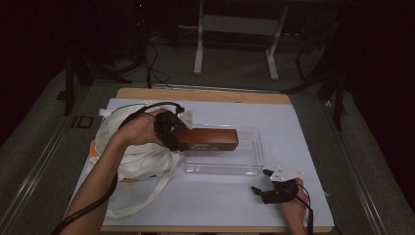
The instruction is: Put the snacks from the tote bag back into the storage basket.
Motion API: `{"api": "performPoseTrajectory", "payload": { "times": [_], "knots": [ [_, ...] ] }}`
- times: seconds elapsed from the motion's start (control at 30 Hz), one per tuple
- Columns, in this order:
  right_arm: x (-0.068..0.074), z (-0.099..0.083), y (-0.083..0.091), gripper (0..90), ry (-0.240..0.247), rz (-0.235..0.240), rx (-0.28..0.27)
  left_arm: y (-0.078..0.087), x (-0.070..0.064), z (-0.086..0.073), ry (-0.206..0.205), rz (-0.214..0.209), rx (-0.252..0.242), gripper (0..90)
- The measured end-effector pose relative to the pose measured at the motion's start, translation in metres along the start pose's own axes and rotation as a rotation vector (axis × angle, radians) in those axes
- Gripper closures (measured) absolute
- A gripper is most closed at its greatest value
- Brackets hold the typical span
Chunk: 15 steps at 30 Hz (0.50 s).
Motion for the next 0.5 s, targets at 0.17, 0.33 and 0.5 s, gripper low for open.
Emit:
{"api": "performPoseTrajectory", "payload": {
  "times": [0.17, 0.33, 0.5],
  "knots": [
    [0.0000, 0.0000, 0.0000, 20.6, 0.000, 0.000, 0.000, -0.0005, 0.0002, 0.0030, -0.007, 0.000, -0.002, 43.6],
    [0.0003, 0.0000, 0.0000, 20.6, -0.001, 0.000, 0.000, -0.0032, -0.0014, 0.0039, -0.013, 0.001, 0.007, 43.6],
    [0.0004, 0.0000, 0.0000, 20.5, 0.000, -0.001, 0.001, -0.0066, -0.0026, 0.0044, -0.016, -0.002, 0.016, 43.5]
  ]
}}
Point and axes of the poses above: each handheld gripper's, and its own axes: y roughly backward along the jaws, z roughly out of its top, x roughly to its left, the point moved 2 cm from there along -y, roughly forward along the jaws, and after that the axes turned 14 degrees about x, right-handed, at the moved point
